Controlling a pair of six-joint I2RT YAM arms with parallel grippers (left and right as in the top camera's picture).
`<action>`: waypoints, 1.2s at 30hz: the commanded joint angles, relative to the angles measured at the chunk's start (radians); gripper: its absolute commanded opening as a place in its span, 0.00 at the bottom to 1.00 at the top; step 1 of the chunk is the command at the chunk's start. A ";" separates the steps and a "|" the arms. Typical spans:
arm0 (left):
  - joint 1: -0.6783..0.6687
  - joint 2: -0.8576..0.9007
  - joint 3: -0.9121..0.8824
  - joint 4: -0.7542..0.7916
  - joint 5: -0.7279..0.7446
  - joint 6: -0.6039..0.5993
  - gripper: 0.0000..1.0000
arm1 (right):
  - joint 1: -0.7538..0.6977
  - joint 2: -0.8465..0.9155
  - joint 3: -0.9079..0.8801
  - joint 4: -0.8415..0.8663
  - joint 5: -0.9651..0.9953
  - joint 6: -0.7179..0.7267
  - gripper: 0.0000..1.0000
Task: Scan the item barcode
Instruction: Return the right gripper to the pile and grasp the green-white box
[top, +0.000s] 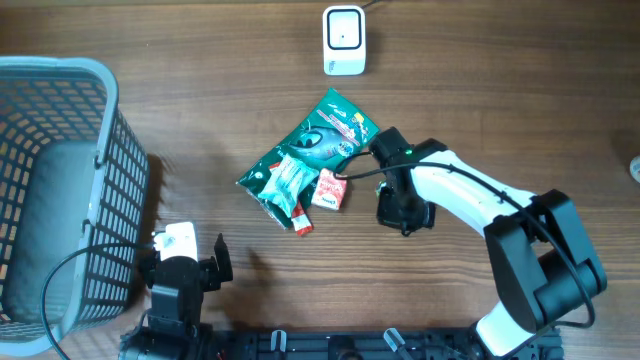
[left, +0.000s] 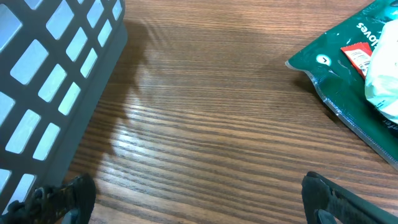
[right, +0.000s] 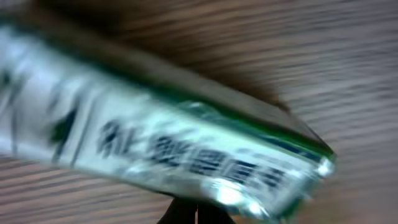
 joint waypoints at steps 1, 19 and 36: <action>0.005 -0.007 -0.012 -0.001 0.008 0.019 1.00 | 0.003 -0.013 0.090 -0.062 0.068 0.003 0.04; 0.005 -0.007 -0.012 -0.001 0.008 0.019 1.00 | 0.003 -0.071 0.148 0.037 -0.005 -0.767 0.84; 0.005 -0.007 -0.012 -0.001 0.008 0.019 1.00 | 0.000 -0.066 0.070 0.133 -0.051 -0.914 1.00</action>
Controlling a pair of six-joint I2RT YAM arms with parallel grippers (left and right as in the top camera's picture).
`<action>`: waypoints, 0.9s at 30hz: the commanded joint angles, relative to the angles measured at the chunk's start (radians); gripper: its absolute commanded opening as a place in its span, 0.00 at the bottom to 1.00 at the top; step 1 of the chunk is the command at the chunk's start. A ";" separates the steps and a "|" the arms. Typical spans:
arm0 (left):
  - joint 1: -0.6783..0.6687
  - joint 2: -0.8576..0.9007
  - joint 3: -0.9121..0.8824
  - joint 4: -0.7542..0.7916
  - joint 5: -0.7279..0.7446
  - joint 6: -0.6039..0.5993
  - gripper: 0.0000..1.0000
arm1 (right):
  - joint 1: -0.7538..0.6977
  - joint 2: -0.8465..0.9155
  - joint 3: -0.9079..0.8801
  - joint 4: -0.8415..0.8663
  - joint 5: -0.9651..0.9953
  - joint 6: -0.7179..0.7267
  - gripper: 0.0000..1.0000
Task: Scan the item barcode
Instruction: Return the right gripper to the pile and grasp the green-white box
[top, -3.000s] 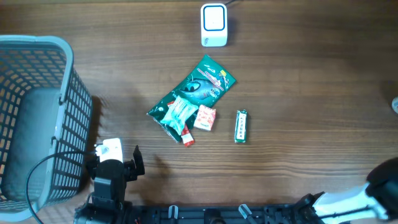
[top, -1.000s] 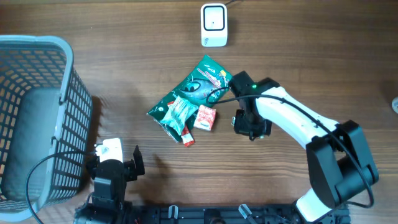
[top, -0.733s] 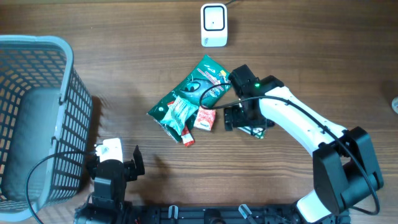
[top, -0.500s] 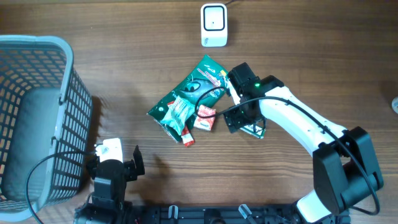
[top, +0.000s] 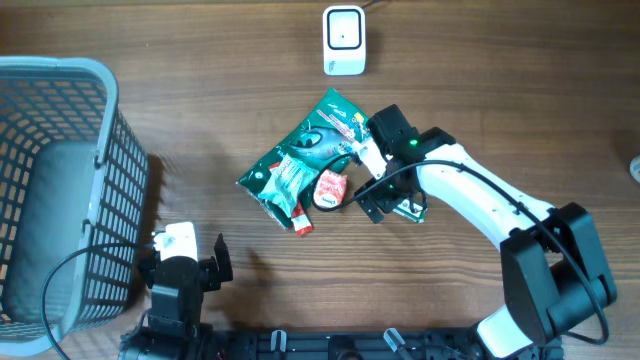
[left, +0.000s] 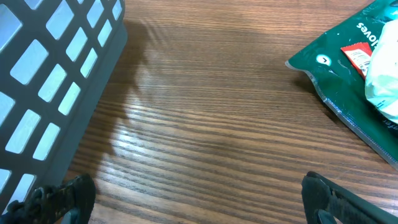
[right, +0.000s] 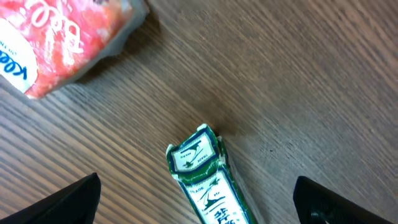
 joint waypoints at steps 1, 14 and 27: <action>0.005 -0.007 -0.012 -0.001 0.008 0.019 1.00 | -0.001 -0.011 -0.011 0.005 -0.012 -0.021 1.00; 0.005 -0.007 -0.012 -0.001 0.008 0.019 1.00 | -0.001 -0.010 -0.158 0.154 -0.008 -0.020 0.62; 0.005 -0.007 -0.012 -0.001 0.008 0.019 1.00 | -0.001 -0.010 -0.158 0.154 -0.008 0.053 0.25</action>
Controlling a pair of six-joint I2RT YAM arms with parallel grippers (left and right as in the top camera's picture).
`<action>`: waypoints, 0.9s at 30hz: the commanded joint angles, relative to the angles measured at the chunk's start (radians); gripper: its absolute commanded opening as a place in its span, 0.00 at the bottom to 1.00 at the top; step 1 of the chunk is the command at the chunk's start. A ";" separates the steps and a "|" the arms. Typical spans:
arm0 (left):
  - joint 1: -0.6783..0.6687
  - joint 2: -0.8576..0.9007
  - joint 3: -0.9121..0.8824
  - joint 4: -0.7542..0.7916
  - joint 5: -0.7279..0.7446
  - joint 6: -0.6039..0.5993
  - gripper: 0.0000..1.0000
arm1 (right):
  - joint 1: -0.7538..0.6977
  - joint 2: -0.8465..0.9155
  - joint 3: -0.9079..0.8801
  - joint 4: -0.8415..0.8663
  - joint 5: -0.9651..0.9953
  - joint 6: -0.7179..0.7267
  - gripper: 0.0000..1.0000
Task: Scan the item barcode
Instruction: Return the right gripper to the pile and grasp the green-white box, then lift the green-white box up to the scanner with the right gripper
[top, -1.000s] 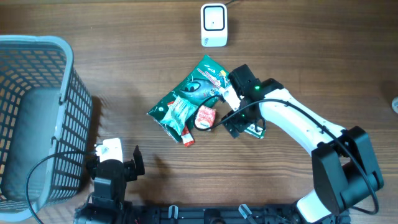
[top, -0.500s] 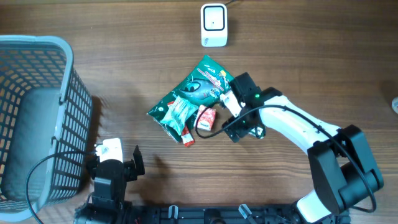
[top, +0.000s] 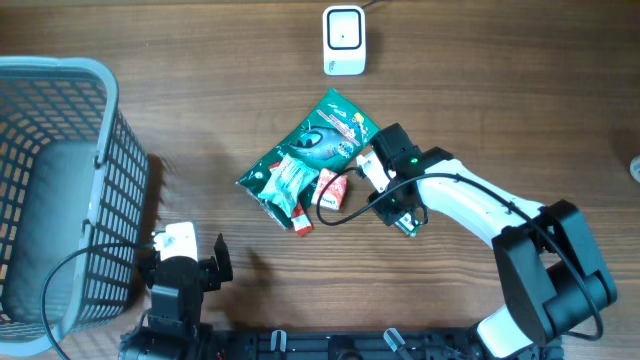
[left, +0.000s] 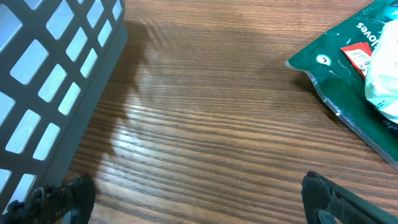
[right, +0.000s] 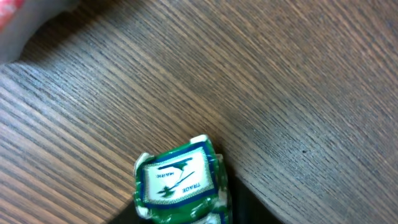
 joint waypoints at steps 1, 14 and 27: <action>0.006 -0.007 -0.012 -0.001 0.008 0.019 1.00 | 0.000 -0.010 -0.006 0.002 -0.010 0.045 0.23; 0.005 -0.007 -0.012 -0.001 0.008 0.019 1.00 | 0.000 -0.012 0.241 -0.191 -0.555 0.164 0.23; 0.005 -0.007 -0.012 -0.001 0.008 0.019 1.00 | 0.000 -0.012 0.259 -0.107 -1.034 0.375 0.22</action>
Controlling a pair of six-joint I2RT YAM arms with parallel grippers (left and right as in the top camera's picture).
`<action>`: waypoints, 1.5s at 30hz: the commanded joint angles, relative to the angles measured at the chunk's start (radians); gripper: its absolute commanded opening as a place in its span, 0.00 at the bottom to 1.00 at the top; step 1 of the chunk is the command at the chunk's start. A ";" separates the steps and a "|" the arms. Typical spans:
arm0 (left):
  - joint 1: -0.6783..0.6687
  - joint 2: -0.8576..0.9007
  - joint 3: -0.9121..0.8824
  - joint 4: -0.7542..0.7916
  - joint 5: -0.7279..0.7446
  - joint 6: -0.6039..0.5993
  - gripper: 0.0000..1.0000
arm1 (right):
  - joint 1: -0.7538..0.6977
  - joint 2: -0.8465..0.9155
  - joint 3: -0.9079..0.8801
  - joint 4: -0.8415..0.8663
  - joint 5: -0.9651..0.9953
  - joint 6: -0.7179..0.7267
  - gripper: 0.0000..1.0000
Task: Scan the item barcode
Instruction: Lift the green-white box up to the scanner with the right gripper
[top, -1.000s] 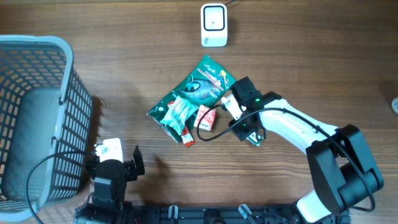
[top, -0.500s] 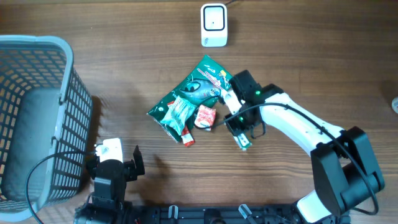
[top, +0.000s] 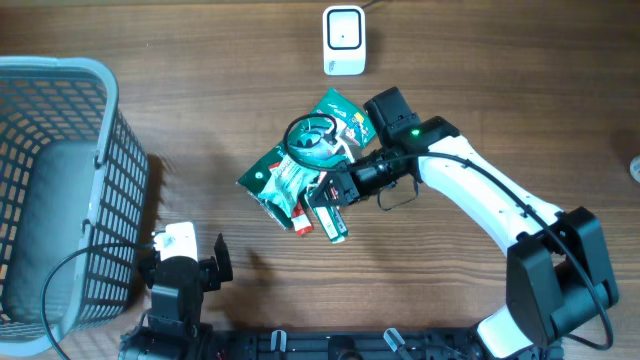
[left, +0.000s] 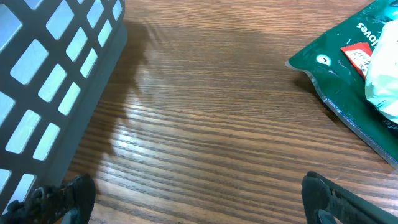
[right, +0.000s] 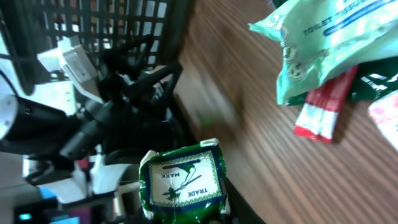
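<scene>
My right gripper (top: 341, 196) is shut on a small green and white packet (top: 335, 223), held above the table over the near edge of the item pile. In the right wrist view the packet's end (right: 183, 179) shows a "TRADE MARK" label; the fingers are mostly hidden behind it. The white scanner (top: 343, 40) stands at the far middle of the table. My left gripper (left: 199, 211) rests open near the front edge, with nothing between its fingertips (left: 65, 198).
The pile holds a dark green bag (top: 318, 138), a pale green tissue pack (top: 288, 178), a red packet (top: 322, 190) and a red stick (top: 302, 222). A grey basket (top: 60, 180) fills the left side. The green bag's corner (left: 348, 74) shows in the left wrist view.
The right gripper held the green packet low on the table, right of the pile. Now the packet is off the table and further left, by the pile's near edge, with the wrist turned sideways.
At first the right gripper was low over the packet, right of the pile, its view blurred. Then it stood open above the packet lying on the wood. Then it was shut on the packet at the table, and now holds it raised by the pile. The left arm stayed still.
</scene>
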 joint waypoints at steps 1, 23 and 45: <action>0.005 -0.007 -0.012 -0.001 0.008 0.019 1.00 | 0.000 -0.003 0.019 0.004 -0.062 0.061 0.17; 0.005 -0.007 -0.012 -0.001 0.008 0.019 1.00 | 0.000 -0.003 0.042 0.091 0.676 0.029 0.05; 0.005 -0.007 -0.012 -0.001 0.008 0.019 1.00 | -0.002 0.126 0.296 0.679 1.361 -0.345 0.04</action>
